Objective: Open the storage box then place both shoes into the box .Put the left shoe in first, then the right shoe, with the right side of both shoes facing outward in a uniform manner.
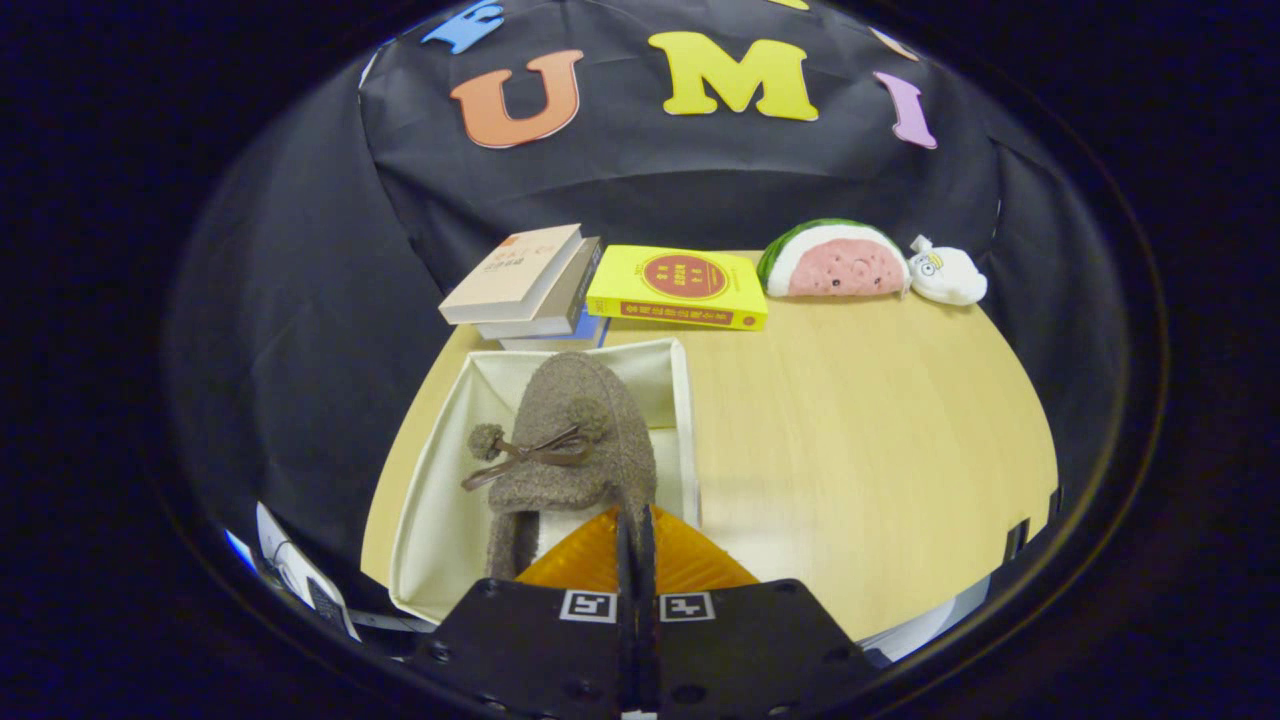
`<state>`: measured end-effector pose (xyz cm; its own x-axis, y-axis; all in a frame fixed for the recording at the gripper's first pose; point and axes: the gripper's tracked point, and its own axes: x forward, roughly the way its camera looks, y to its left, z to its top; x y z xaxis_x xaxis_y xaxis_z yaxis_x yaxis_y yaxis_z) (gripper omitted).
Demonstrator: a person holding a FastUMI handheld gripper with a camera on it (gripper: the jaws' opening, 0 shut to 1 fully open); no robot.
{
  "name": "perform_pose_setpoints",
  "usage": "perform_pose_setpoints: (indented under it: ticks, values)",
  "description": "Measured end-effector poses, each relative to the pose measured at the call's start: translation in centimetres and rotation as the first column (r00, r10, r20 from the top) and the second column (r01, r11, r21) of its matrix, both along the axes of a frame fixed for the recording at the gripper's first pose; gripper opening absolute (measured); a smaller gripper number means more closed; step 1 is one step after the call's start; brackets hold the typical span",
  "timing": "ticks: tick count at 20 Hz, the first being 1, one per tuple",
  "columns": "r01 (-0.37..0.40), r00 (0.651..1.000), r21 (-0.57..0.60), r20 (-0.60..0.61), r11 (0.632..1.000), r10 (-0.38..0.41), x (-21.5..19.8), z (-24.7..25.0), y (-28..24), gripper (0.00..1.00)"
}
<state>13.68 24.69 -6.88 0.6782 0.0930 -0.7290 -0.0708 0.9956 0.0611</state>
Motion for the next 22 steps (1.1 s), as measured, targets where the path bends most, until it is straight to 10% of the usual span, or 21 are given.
perform_pose_setpoints:
  ticks: [11, 18, 22]
  values:
    - [0.000, 0.996, -0.040, 0.089, 0.999, 0.003, 0.0, 0.7, 0.1, 0.15]
    - [0.024, 0.931, -0.028, 0.365, 0.999, -0.012, -3.5, 6.5, -2.2, 0.96]
    - [0.047, 0.872, -0.012, 0.488, 0.999, -0.036, -6.0, 8.2, -4.4, 0.97]
